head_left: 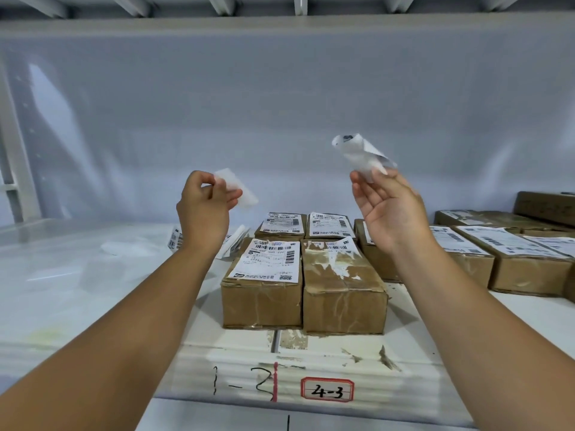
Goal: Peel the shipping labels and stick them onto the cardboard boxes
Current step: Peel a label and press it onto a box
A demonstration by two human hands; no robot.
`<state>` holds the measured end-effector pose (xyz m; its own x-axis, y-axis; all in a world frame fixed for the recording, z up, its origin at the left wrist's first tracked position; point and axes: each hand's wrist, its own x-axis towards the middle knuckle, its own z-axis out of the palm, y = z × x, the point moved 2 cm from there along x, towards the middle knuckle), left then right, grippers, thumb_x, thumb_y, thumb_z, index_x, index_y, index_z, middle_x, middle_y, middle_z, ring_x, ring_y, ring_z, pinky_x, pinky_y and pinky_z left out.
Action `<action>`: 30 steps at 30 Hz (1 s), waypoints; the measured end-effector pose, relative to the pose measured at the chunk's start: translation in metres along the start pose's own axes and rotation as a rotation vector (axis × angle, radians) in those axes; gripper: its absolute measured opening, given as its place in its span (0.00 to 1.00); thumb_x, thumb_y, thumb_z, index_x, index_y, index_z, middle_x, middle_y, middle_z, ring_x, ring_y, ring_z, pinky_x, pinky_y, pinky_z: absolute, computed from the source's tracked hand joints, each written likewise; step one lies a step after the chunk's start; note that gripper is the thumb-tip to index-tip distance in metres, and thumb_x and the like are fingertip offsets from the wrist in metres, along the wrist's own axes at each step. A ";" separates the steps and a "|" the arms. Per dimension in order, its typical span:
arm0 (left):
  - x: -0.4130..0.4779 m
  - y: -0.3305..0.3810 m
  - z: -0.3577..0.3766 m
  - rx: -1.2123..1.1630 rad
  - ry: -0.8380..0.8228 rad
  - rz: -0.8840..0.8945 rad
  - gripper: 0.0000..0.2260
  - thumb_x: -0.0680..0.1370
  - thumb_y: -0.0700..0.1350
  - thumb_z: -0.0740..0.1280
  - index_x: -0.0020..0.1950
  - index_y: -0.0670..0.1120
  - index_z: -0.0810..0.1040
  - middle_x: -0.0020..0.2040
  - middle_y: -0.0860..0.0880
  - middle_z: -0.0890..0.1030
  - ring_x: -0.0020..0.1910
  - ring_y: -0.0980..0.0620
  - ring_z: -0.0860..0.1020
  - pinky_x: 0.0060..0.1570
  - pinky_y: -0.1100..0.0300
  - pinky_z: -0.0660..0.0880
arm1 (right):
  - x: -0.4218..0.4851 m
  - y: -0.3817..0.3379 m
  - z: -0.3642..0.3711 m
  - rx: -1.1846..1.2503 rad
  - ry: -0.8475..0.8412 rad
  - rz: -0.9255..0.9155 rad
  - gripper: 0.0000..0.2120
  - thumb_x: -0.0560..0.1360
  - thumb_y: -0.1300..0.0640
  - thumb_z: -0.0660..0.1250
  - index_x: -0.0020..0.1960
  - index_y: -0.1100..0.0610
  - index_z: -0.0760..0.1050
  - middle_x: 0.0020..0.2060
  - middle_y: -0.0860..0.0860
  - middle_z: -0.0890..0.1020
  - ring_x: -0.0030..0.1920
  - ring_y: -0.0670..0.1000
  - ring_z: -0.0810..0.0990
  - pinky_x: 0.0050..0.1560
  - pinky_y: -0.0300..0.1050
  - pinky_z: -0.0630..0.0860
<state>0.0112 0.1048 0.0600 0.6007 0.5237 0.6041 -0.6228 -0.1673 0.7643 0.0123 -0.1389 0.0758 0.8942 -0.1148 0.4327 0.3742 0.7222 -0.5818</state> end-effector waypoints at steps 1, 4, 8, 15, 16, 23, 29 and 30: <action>-0.003 0.002 0.000 0.048 -0.035 0.053 0.09 0.80 0.42 0.61 0.41 0.51 0.69 0.41 0.46 0.82 0.43 0.53 0.83 0.47 0.60 0.79 | -0.002 0.000 0.003 -0.074 -0.044 -0.011 0.06 0.77 0.68 0.63 0.46 0.60 0.73 0.40 0.55 0.84 0.41 0.51 0.85 0.42 0.39 0.80; -0.012 0.008 0.003 0.222 -0.106 0.180 0.08 0.79 0.43 0.64 0.41 0.51 0.71 0.41 0.53 0.82 0.44 0.57 0.82 0.49 0.63 0.77 | -0.011 0.004 0.010 -0.423 -0.141 -0.036 0.08 0.76 0.69 0.64 0.50 0.58 0.76 0.45 0.54 0.83 0.46 0.51 0.84 0.47 0.40 0.79; -0.020 0.020 0.000 0.339 -0.128 0.259 0.02 0.77 0.39 0.65 0.46 0.45 0.77 0.53 0.53 0.81 0.45 0.58 0.78 0.43 0.81 0.66 | -0.029 0.003 0.019 -0.775 -0.200 -0.037 0.10 0.73 0.68 0.69 0.48 0.53 0.78 0.46 0.52 0.83 0.52 0.53 0.82 0.53 0.42 0.78; -0.016 0.047 -0.037 0.534 -0.077 0.293 0.04 0.77 0.37 0.64 0.48 0.40 0.78 0.47 0.47 0.81 0.43 0.51 0.75 0.40 0.70 0.63 | -0.063 -0.007 0.040 -1.040 -0.248 -0.021 0.07 0.73 0.64 0.70 0.41 0.53 0.77 0.43 0.49 0.82 0.43 0.50 0.78 0.47 0.44 0.75; -0.014 0.047 -0.047 0.598 -0.090 0.290 0.04 0.76 0.37 0.63 0.47 0.40 0.78 0.43 0.45 0.80 0.42 0.49 0.75 0.39 0.68 0.63 | -0.068 -0.007 0.043 -1.065 -0.244 -0.018 0.07 0.73 0.63 0.70 0.39 0.54 0.76 0.42 0.49 0.81 0.41 0.50 0.77 0.45 0.44 0.74; -0.020 0.013 -0.109 0.938 -0.317 0.132 0.15 0.75 0.43 0.69 0.59 0.39 0.72 0.52 0.37 0.78 0.54 0.38 0.76 0.52 0.52 0.70 | -0.096 -0.002 0.059 -1.130 -0.210 0.018 0.07 0.73 0.60 0.71 0.38 0.53 0.75 0.37 0.47 0.78 0.33 0.48 0.73 0.30 0.37 0.69; -0.036 -0.006 -0.137 1.367 -0.361 0.016 0.28 0.72 0.66 0.63 0.64 0.48 0.68 0.59 0.44 0.75 0.61 0.42 0.70 0.57 0.50 0.66 | -0.113 0.009 0.084 -1.180 -0.270 0.042 0.07 0.74 0.60 0.68 0.39 0.54 0.73 0.36 0.47 0.76 0.34 0.48 0.71 0.36 0.40 0.67; -0.036 -0.008 -0.139 1.394 -0.348 0.021 0.27 0.73 0.66 0.62 0.63 0.48 0.68 0.59 0.45 0.75 0.61 0.42 0.69 0.57 0.50 0.65 | -0.116 0.011 0.087 -1.193 -0.283 0.043 0.05 0.75 0.59 0.68 0.41 0.54 0.75 0.37 0.46 0.77 0.34 0.47 0.72 0.35 0.39 0.67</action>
<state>-0.0754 0.2037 0.0012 0.8141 0.3180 0.4860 0.2347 -0.9456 0.2254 -0.1090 -0.0585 0.0791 0.8823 0.1532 0.4450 0.4687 -0.3722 -0.8011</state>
